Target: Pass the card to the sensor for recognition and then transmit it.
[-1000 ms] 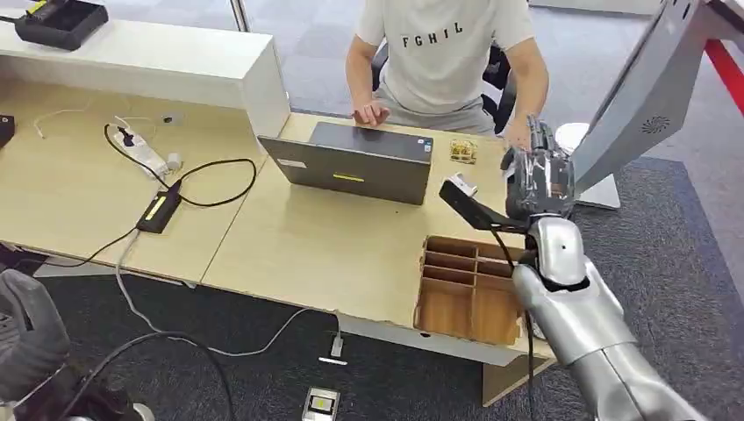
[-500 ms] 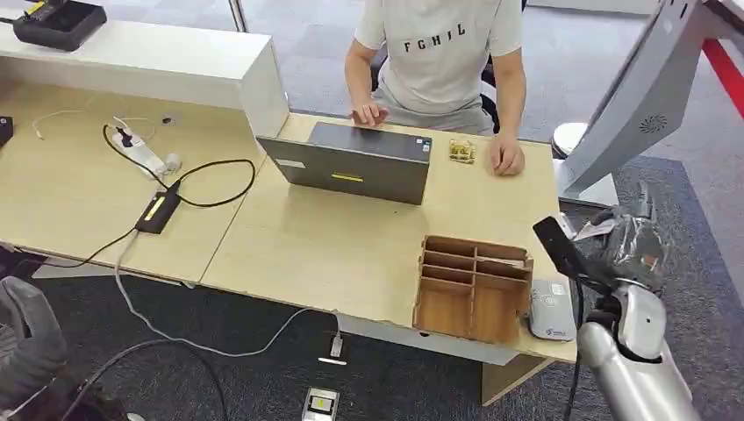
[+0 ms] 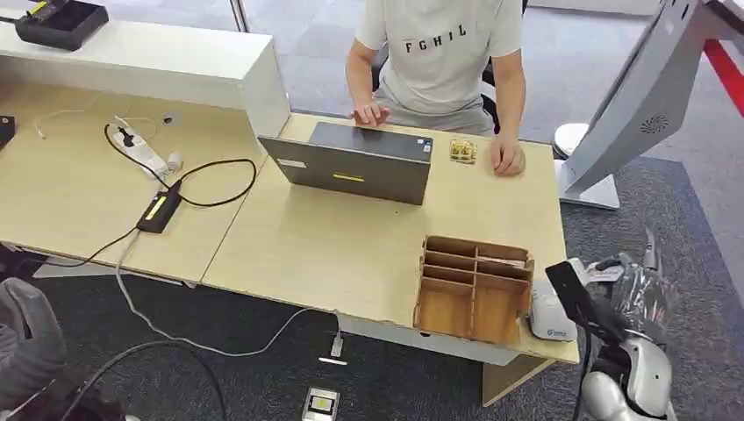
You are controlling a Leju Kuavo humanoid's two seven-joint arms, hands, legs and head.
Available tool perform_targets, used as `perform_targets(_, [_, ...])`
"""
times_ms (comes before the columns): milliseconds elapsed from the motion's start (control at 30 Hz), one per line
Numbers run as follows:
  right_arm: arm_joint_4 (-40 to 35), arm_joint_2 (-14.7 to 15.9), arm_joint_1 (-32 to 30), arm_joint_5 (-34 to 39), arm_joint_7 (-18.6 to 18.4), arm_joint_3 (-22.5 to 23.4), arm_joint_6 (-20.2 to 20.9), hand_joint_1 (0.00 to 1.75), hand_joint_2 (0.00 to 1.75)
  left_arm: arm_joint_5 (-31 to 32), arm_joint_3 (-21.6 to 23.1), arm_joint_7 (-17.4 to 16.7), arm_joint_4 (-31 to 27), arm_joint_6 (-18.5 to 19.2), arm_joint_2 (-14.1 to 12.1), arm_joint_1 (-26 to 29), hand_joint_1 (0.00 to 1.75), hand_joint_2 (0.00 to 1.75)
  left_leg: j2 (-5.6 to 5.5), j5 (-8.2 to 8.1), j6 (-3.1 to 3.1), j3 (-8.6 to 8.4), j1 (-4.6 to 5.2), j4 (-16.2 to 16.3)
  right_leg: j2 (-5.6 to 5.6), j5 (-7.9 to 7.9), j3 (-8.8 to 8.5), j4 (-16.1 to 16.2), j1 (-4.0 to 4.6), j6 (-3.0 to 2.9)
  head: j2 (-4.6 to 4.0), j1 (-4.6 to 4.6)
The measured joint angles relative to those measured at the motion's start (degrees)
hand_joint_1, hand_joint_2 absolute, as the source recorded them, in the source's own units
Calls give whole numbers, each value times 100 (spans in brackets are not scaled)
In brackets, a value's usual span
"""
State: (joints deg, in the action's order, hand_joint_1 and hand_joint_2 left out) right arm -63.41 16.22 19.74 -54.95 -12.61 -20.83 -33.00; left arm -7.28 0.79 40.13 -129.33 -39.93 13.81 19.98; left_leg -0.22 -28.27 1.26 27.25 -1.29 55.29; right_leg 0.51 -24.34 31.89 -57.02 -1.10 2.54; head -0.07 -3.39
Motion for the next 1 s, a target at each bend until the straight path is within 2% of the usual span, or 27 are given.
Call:
perform_targets(300, [328, -39, -141, 400, 107, -44, -175, 175, 175, -48, 4, 0, 33, 0, -42, 2, 0, 175, 0, 0, 0, 2, 0, 0, 0, 0, 1, 0, 0, 0, 0, 0])
perform_targets(767, [1467, -210, -144, 509, 74, -166, -253, 175, 175, -201, 39, 0, 92, 2, -100, -113, 0, 175, -1, 0, 0, 2, 0, 0, 0, 0, 2, 0, 0, 0, 0, 0])
perform_targets(1000, [1851, -291, -103, 612, 186, -173, -383, 175, 175, -197, 52, 0, 116, 2, -120, -147, 0, 175, 0, 0, 0, -1, -1, -1, 1, 0, -2, 0, 1, 0, 0, 0])
